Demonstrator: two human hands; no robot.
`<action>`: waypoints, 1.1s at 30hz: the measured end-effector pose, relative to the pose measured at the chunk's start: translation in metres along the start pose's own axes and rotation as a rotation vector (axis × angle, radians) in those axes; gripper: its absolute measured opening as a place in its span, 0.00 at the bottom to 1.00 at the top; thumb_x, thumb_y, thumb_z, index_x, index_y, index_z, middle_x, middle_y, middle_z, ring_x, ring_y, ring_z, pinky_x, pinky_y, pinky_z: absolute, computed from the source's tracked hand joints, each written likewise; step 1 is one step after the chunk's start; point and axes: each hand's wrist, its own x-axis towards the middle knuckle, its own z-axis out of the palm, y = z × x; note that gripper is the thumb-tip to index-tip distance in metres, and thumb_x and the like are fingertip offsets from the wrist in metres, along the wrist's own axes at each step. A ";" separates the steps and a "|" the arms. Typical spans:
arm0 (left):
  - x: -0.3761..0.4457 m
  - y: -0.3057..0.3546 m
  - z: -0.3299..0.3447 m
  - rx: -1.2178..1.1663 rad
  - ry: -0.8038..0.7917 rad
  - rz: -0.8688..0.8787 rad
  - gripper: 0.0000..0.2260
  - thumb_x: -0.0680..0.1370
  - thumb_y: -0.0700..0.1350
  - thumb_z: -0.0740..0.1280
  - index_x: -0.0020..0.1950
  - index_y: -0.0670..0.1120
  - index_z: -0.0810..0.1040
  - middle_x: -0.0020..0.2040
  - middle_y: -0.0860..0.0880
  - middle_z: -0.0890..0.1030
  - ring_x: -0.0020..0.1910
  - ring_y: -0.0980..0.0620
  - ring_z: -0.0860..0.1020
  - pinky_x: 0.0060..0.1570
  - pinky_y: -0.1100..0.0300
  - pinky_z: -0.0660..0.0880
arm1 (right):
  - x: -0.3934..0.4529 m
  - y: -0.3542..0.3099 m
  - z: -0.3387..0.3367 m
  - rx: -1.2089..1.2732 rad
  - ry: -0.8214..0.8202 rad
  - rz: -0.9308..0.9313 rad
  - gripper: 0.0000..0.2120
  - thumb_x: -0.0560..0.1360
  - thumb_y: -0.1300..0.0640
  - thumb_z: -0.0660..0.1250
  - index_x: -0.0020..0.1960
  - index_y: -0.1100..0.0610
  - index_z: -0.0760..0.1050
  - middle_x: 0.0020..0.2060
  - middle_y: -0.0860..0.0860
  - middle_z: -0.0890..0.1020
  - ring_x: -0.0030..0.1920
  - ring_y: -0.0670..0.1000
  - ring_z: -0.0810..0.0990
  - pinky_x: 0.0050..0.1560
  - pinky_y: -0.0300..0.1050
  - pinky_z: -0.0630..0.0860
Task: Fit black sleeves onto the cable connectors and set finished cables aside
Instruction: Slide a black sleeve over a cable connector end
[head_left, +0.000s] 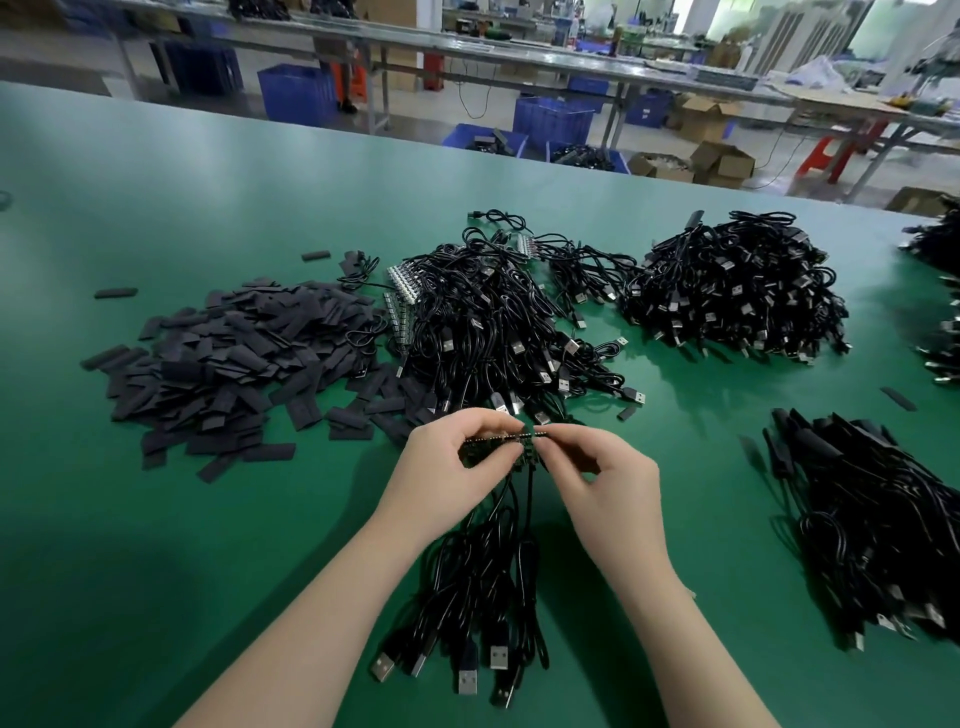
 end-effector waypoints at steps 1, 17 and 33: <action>-0.001 0.001 0.000 0.025 -0.012 -0.005 0.09 0.73 0.49 0.73 0.49 0.64 0.81 0.48 0.68 0.81 0.51 0.67 0.78 0.52 0.74 0.71 | -0.002 0.001 0.000 0.013 0.011 0.001 0.16 0.74 0.60 0.74 0.45 0.37 0.80 0.40 0.35 0.83 0.45 0.39 0.81 0.47 0.31 0.76; -0.006 0.014 0.013 0.394 0.085 0.084 0.05 0.73 0.50 0.70 0.46 0.52 0.84 0.42 0.58 0.83 0.44 0.56 0.80 0.49 0.50 0.76 | -0.006 0.012 0.002 -0.071 0.077 -0.099 0.03 0.72 0.63 0.76 0.43 0.56 0.83 0.37 0.42 0.82 0.40 0.43 0.80 0.45 0.30 0.74; -0.010 0.012 0.020 0.187 0.021 -0.204 0.01 0.75 0.53 0.70 0.44 0.59 0.81 0.42 0.66 0.81 0.42 0.63 0.79 0.44 0.59 0.78 | -0.002 0.014 -0.012 -0.112 0.320 -0.020 0.03 0.77 0.59 0.69 0.48 0.51 0.79 0.40 0.43 0.80 0.41 0.41 0.78 0.42 0.37 0.75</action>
